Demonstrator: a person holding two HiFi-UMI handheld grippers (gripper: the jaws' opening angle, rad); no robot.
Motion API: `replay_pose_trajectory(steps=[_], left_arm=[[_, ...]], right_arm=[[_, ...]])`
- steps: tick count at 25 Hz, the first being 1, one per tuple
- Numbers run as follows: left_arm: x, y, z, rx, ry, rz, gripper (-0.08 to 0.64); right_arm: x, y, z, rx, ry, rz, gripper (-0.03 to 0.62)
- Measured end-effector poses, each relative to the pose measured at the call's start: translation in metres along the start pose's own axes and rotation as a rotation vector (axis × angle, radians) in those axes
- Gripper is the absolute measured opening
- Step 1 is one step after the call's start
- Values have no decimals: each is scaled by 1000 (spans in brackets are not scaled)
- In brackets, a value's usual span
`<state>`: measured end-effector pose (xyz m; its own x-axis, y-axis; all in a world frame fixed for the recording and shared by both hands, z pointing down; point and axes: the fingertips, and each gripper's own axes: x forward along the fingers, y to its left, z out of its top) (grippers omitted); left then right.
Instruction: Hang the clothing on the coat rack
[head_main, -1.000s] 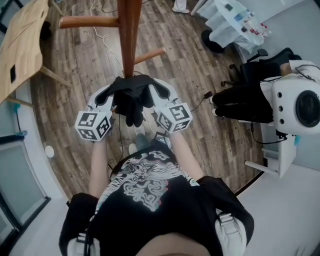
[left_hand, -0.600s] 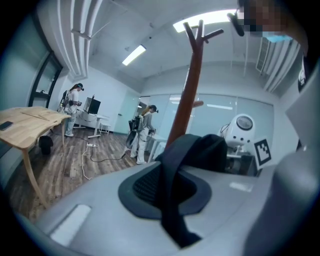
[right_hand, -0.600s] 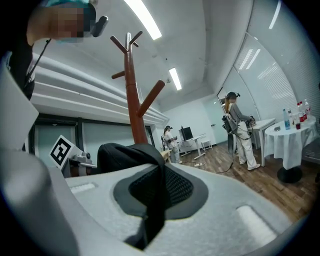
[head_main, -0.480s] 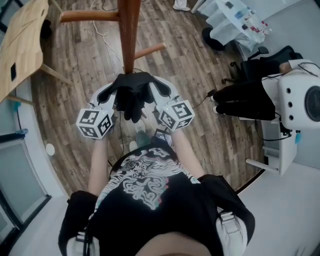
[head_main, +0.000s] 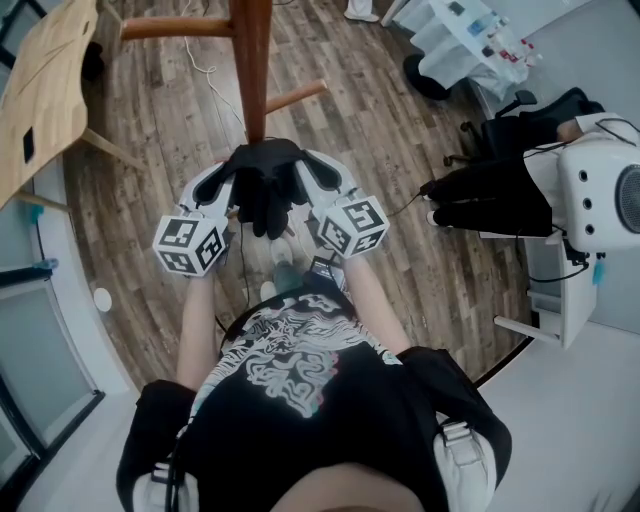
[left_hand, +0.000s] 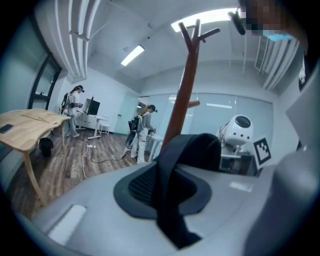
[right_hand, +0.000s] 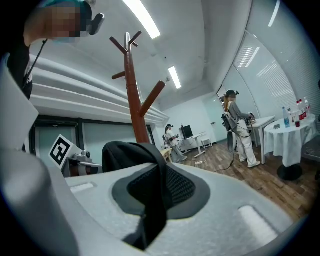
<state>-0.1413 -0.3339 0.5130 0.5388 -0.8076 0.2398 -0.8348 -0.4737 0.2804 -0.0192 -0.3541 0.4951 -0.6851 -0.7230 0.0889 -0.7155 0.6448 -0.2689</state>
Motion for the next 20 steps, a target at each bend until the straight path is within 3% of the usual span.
replay_pose_trajectory(steps=[7,13,20], left_arm=[[-3,-5,3,22,2,-7,31],[-1,-14,7,40,-6,-36,126],[-4,-20,6,57,-6,-50,160]], right_arm=[[-3,2,-2,6,18,14,75],[-8,1,-2,7,23,11,89],[-18,0,-1,18,7,10,94]])
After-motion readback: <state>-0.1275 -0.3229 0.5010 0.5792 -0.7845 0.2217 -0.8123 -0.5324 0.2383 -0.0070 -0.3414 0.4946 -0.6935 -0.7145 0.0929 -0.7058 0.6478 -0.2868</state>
